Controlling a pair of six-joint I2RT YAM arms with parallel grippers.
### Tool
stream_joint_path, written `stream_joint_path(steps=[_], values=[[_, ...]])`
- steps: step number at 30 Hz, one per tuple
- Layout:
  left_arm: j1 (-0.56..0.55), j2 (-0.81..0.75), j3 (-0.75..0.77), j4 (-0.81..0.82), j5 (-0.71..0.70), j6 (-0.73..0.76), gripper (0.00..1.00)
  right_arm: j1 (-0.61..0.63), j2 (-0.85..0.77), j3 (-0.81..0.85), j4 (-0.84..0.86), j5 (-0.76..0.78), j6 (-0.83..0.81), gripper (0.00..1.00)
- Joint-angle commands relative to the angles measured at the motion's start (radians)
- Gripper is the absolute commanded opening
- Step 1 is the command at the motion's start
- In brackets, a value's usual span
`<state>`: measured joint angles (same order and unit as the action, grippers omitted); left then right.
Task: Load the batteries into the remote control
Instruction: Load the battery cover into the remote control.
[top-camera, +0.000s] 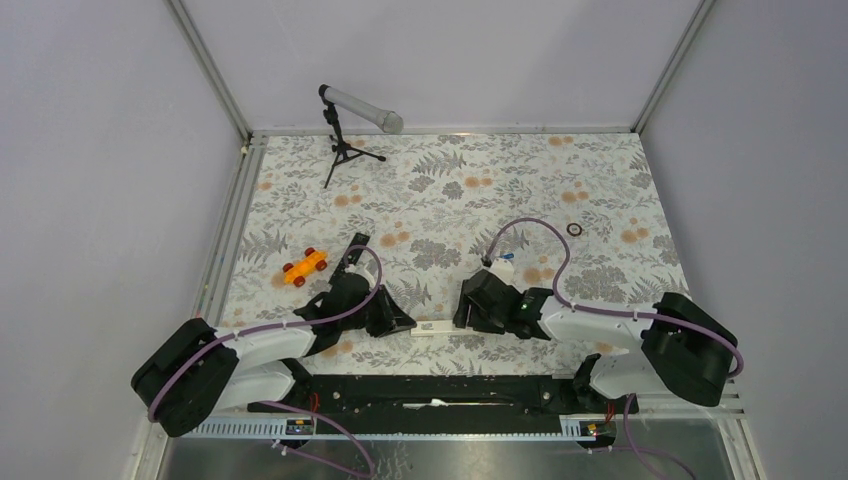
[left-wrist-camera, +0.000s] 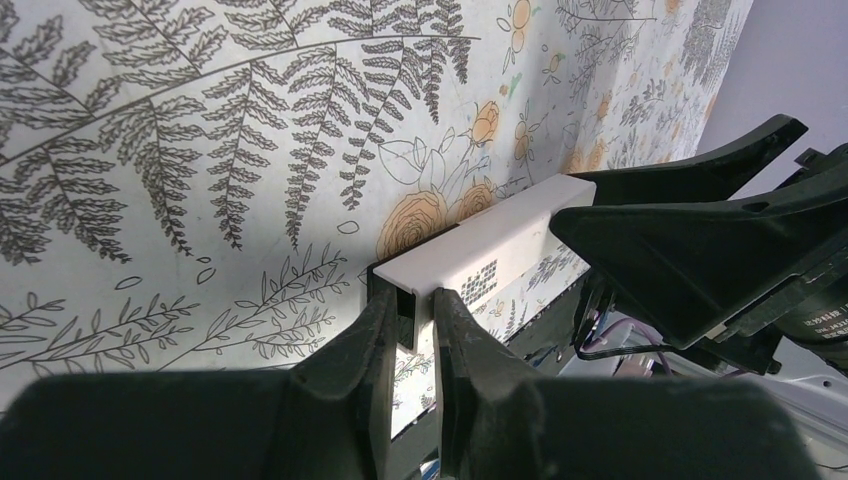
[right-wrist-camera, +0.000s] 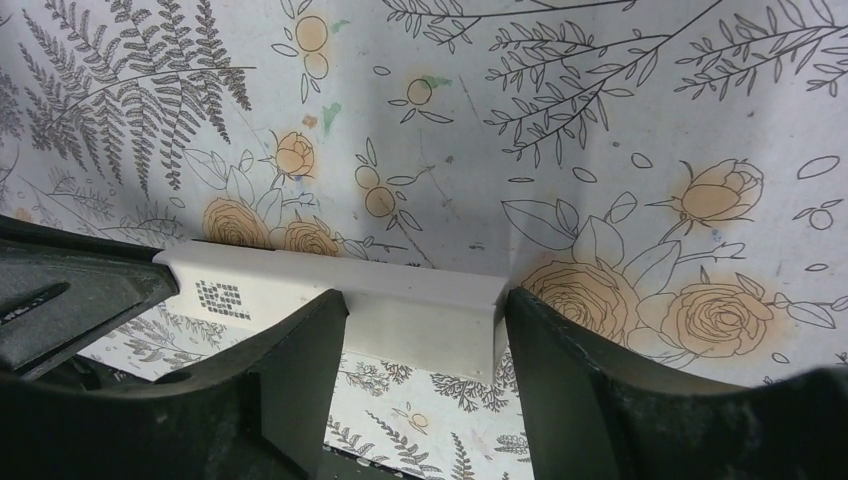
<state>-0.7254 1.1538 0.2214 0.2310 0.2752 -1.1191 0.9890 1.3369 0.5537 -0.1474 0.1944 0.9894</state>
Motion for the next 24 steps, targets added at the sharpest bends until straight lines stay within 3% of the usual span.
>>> stream_joint_path(steps=[1, 9, 19, 24], values=[[-0.029, 0.017, -0.001, -0.085, -0.024, 0.018, 0.05, 0.016, 0.057, -0.022, -0.227, 0.067, -0.058, 0.68], [-0.029, 0.016, 0.009, -0.091, -0.019, 0.021, 0.05, 0.016, 0.077, 0.059, -0.302, 0.088, -0.115, 0.65], [-0.029, 0.021, 0.009, -0.095, -0.018, 0.019, 0.03, 0.016, 0.048, 0.059, -0.308, 0.112, -0.152, 0.79], [-0.028, 0.028, 0.009, -0.092, -0.018, 0.019, 0.03, 0.015, 0.066, 0.095, -0.319, 0.087, -0.181, 0.67]])
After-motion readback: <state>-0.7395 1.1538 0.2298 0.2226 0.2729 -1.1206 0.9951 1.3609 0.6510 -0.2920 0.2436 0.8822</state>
